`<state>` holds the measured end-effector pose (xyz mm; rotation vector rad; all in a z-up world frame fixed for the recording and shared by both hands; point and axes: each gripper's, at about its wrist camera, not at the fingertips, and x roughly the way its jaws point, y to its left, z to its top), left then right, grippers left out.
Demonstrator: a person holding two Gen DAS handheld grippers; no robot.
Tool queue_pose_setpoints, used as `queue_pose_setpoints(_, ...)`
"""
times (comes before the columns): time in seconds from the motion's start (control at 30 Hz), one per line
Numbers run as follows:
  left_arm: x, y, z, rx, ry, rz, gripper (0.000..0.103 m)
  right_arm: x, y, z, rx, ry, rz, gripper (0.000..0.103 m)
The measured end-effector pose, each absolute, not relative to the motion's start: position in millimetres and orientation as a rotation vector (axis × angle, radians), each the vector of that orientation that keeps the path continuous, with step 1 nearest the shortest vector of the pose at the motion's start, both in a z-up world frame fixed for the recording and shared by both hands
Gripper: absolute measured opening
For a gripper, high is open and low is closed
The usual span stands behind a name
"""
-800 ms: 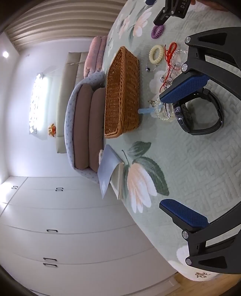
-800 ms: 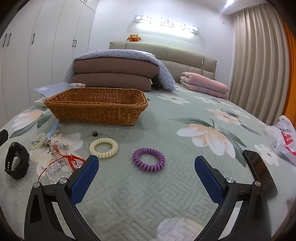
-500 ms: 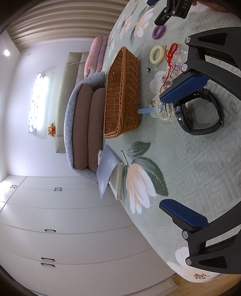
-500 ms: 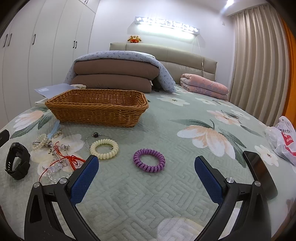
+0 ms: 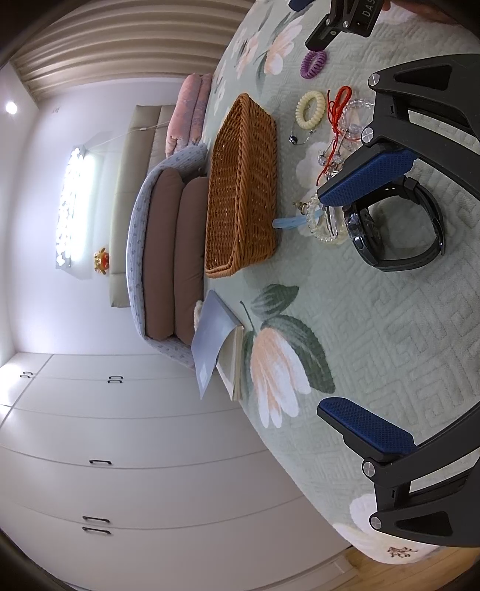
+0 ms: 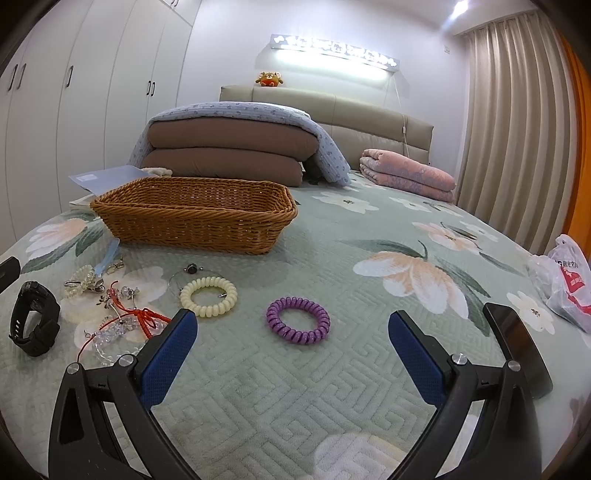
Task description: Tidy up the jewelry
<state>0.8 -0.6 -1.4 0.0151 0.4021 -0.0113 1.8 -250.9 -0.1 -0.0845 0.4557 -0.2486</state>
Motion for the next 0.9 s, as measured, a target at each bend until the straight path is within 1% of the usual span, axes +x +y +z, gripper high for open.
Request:
queue_pose_setpoints(0.6, 2, -3, -3, 0.031, 0.405, -0.014, 0.103, 4, -247, -2, -0.088, 0.461, -0.261, 0.103)
queue_pose_setpoints(0.73, 4, 0, -2, 0.024, 0.428, -0.016, 0.103, 4, -247, -2, -0.078, 0.461, -0.260, 0.103)
queue_pose_setpoints(0.9, 11, 11, 1, -0.009, 0.508, -0.101, 0.103, -3, -254, 1, -0.036, 0.428, -0.264, 0.103)
